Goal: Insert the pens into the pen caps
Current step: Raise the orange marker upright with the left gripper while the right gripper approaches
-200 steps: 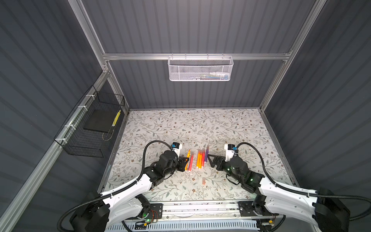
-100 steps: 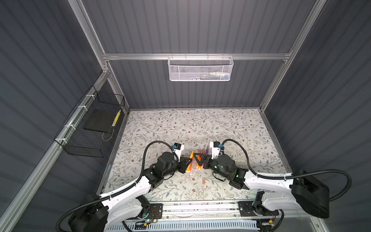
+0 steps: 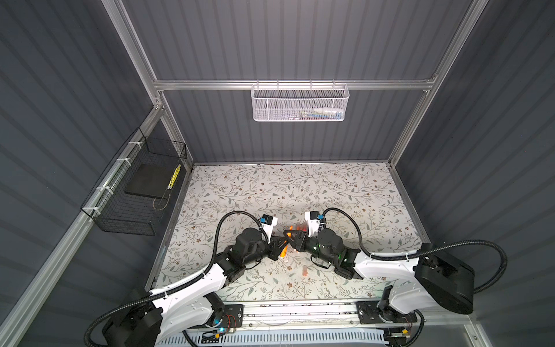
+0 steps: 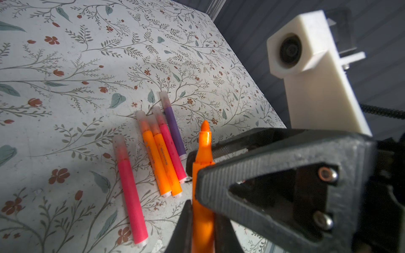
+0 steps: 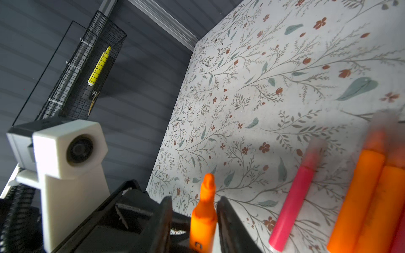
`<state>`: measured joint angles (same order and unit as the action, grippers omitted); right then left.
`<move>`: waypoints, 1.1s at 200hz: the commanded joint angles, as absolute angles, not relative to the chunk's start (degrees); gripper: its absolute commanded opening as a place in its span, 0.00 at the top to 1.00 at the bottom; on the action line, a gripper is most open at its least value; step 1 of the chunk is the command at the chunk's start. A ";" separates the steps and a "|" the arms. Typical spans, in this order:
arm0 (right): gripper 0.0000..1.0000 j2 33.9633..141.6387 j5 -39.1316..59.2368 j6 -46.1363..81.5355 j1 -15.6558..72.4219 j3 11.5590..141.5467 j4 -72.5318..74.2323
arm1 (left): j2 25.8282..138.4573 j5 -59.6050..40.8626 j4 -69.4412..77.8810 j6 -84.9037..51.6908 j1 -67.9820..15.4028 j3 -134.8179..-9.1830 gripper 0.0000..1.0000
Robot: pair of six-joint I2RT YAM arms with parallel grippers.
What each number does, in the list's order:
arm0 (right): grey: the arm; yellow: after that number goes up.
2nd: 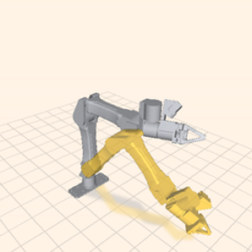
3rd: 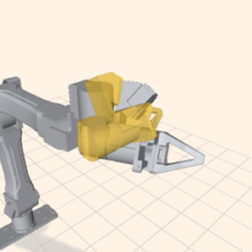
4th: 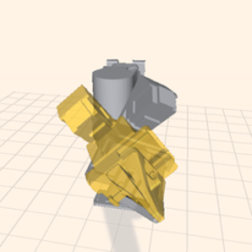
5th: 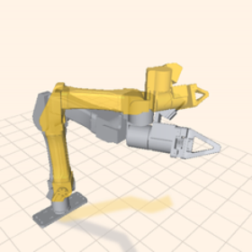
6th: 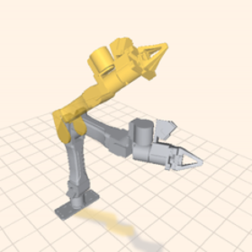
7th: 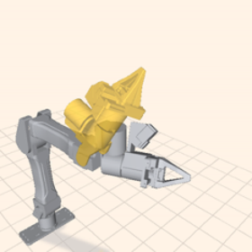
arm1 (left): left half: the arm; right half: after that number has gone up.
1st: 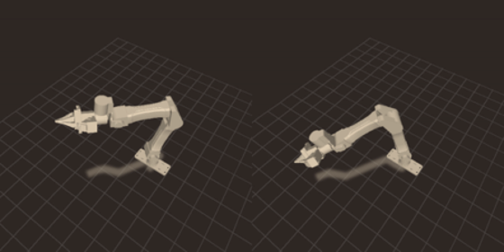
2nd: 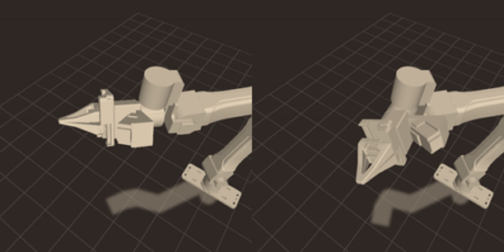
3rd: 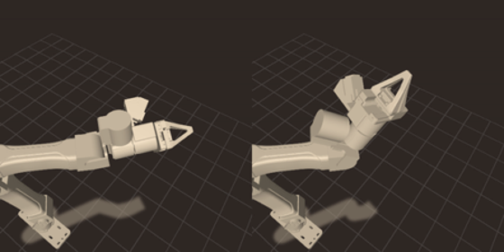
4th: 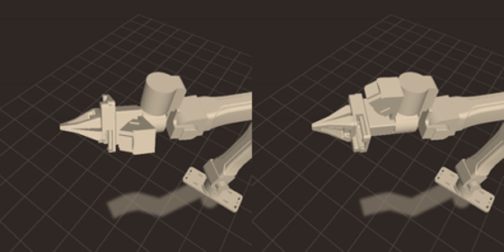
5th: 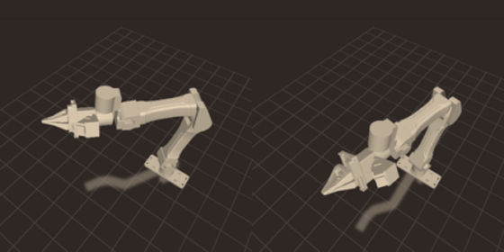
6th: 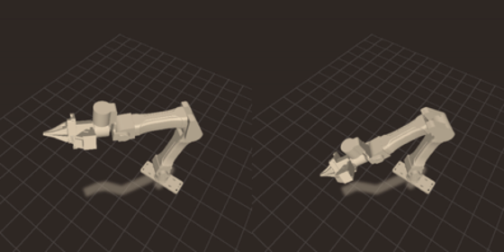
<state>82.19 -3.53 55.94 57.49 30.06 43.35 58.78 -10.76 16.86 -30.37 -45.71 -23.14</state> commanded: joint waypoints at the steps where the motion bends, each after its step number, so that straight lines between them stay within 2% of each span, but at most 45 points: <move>1: 0.67 83.28 -2.65 56.50 57.83 31.45 45.42 | 58.70 -11.61 18.62 -29.46 -46.03 -22.37 1.00; 36: 0.79 84.20 -2.97 56.43 57.83 31.71 45.53 | 58.55 -11.62 19.03 -29.62 -46.14 -22.15 1.00; 87: 0.90 82.97 -4.72 55.75 57.83 31.20 44.31 | 58.87 -12.26 19.80 -29.32 -46.23 -21.81 0.81; 149: 0.93 81.74 -4.53 55.07 57.92 31.38 43.24 | 63.06 -15.41 23.97 -29.05 -46.39 -21.71 0.60; 194: 0.94 81.83 -4.44 55.02 58.44 31.61 43.51 | 65.93 -15.93 26.30 -29.36 -46.58 -21.87 0.53; 220: 0.95 82.00 -4.43 55.06 58.79 31.71 43.68 | 65.87 -15.30 26.49 -29.40 -46.67 -21.63 0.53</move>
